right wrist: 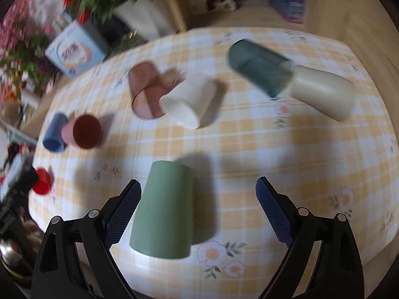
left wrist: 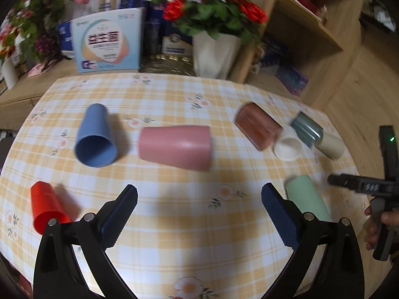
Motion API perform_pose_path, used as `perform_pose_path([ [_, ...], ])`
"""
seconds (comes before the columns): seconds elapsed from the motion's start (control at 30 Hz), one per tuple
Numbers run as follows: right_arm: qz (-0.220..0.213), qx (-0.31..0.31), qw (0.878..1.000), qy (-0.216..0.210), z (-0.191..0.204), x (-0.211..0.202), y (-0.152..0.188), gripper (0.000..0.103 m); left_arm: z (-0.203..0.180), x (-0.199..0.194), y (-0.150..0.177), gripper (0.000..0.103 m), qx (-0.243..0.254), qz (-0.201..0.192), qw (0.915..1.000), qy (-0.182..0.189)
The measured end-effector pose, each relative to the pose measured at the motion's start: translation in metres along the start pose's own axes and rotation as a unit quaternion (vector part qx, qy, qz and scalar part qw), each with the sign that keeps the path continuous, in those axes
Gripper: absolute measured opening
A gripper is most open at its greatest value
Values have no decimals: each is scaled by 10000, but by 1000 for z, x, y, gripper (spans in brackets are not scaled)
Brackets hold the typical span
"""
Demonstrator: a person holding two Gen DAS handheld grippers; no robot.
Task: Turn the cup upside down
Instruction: 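Move the right tool to the green cup and close around it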
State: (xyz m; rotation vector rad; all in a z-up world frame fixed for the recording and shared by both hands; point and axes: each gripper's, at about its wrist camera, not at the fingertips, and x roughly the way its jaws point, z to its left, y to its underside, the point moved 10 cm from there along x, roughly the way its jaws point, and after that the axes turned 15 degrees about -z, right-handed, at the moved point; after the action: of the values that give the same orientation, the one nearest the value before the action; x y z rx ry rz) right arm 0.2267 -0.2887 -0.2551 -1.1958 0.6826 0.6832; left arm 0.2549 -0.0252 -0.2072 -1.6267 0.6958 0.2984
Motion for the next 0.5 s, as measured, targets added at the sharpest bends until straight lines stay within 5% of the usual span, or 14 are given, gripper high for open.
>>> perform_pose_path([
  [0.23,519,-294,9982,2,29,35,7,90,44,-6,2,97,-289,-23,9990,-334],
  [0.5,1010,-107,9948,53,38,57,23,90,55,-6,11,97,-550,55,9981,-259],
])
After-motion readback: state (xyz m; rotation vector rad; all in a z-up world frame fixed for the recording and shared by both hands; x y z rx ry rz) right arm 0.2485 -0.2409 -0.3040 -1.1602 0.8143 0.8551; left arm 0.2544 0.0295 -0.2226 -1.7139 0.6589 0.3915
